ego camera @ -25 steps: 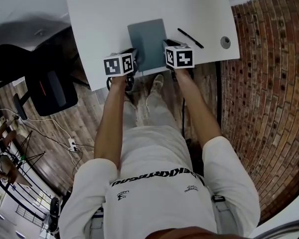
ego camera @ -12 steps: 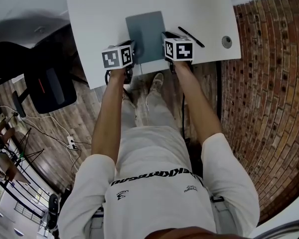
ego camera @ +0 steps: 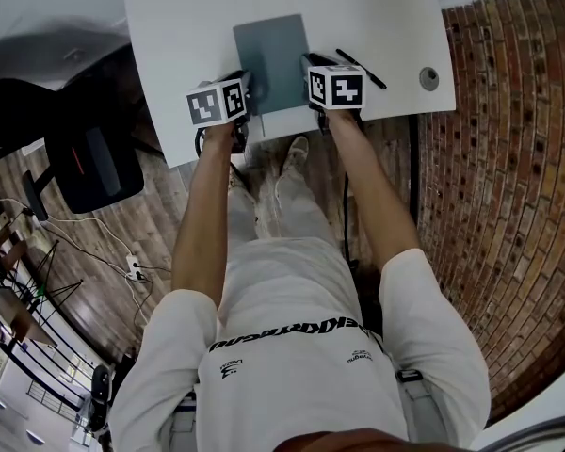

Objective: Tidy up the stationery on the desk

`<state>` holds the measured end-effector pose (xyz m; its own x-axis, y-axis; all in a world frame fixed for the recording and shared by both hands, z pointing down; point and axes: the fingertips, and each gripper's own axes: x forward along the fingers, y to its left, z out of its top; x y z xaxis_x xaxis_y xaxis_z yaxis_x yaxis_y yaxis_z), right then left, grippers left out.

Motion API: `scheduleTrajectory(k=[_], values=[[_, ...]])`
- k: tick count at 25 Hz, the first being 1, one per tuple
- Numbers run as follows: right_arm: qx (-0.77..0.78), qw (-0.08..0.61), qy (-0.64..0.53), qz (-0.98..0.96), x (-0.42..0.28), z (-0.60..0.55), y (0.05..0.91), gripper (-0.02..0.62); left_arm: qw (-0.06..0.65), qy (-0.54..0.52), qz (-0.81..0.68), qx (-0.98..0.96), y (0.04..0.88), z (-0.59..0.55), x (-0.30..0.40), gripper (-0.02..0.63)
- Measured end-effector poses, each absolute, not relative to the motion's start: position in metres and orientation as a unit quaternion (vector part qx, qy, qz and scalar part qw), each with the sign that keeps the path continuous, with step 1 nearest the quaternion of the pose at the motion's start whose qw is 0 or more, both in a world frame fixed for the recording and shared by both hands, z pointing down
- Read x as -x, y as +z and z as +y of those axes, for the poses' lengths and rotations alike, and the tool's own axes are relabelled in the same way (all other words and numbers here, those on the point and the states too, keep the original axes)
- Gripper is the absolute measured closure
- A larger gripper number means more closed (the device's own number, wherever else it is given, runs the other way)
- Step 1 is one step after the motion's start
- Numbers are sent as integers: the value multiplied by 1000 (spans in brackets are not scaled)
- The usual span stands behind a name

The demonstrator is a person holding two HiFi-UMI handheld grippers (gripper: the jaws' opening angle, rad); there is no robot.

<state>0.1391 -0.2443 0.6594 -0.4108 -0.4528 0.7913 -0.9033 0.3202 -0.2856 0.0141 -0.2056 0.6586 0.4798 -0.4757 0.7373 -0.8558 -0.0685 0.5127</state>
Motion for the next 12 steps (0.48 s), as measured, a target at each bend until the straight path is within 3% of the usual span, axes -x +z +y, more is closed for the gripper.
scheduleTrajectory(k=[9, 12], values=[[-455, 289, 350, -766, -141, -243, 635, 498, 471, 175, -498, -707, 635, -208, -10, 545], [-456, 280, 339, -774, -143, -242, 623, 495, 462, 166, -508, -708, 623, -207, -11, 576]])
